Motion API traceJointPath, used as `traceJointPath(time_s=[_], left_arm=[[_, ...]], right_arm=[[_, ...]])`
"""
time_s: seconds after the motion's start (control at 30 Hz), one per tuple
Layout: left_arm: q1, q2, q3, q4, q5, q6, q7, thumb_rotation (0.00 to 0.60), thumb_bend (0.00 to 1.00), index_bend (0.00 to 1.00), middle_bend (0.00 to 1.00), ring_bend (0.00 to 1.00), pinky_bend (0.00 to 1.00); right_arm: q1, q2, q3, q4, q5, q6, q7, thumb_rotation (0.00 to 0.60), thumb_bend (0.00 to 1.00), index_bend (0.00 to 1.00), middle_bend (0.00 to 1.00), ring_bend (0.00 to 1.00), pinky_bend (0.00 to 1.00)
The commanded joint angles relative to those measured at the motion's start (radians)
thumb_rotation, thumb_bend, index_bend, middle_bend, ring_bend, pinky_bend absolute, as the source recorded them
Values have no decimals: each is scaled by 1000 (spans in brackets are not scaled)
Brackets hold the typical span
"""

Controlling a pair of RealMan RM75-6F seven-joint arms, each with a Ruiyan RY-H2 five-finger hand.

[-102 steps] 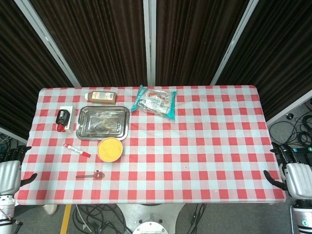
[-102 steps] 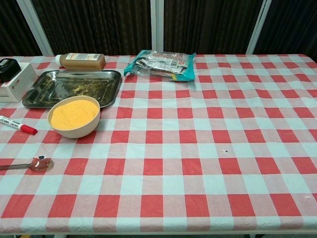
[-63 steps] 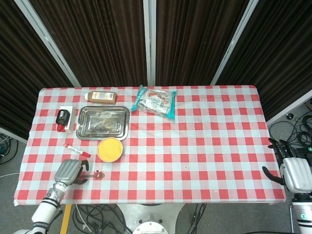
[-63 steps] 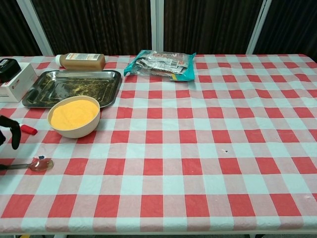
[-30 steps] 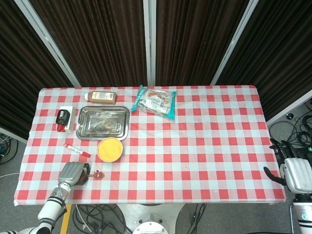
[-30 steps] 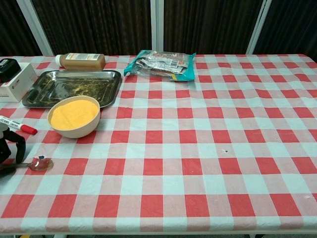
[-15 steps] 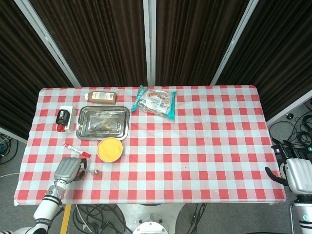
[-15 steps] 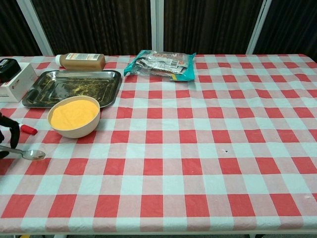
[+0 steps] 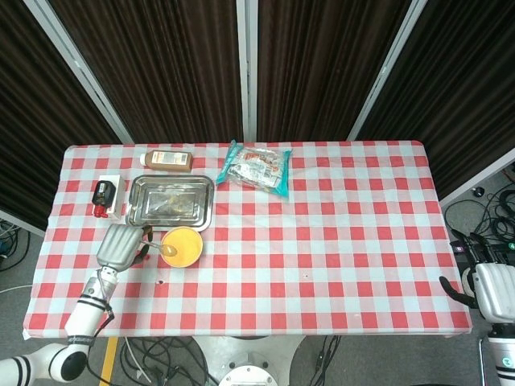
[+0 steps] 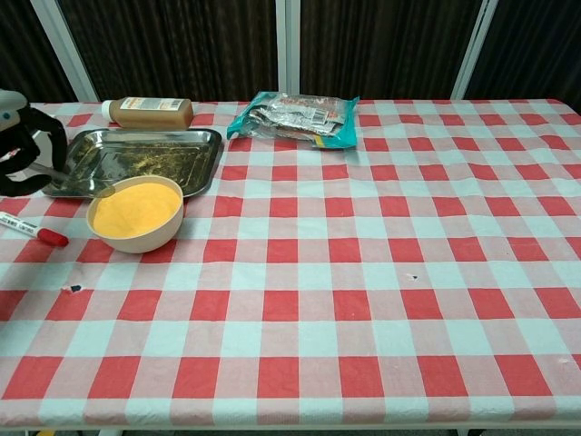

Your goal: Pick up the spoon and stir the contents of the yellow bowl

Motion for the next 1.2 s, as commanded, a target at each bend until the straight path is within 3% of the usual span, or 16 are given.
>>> traceJointPath(time_s=[0.03, 0.43, 0.9, 1.2], left_arm=[[-43, -53, -27, 51, -52, -50, 20, 600, 413, 631, 946, 929, 1000], [-82, -132, -11, 100, -107, -58, 106, 600, 409, 627, 944, 929, 1000], [-103, -112, -1, 49, -140, -62, 148, 600, 386, 484, 922, 928, 1000], [-129, -88, 0, 38, -192, -98, 171, 600, 384, 544, 921, 928, 1000]], right_arm=[[-3, 1, -1, 1, 2, 2, 0, 600, 192, 116, 280, 113, 211], [-3, 2, 1, 3, 8, -4, 1, 600, 192, 116, 280, 113, 211], [-4, 2, 3, 2, 10, -4, -1, 600, 192, 116, 280, 113, 211], [-7, -1, 1, 11, 4, 2, 10, 600, 192, 116, 280, 114, 214]])
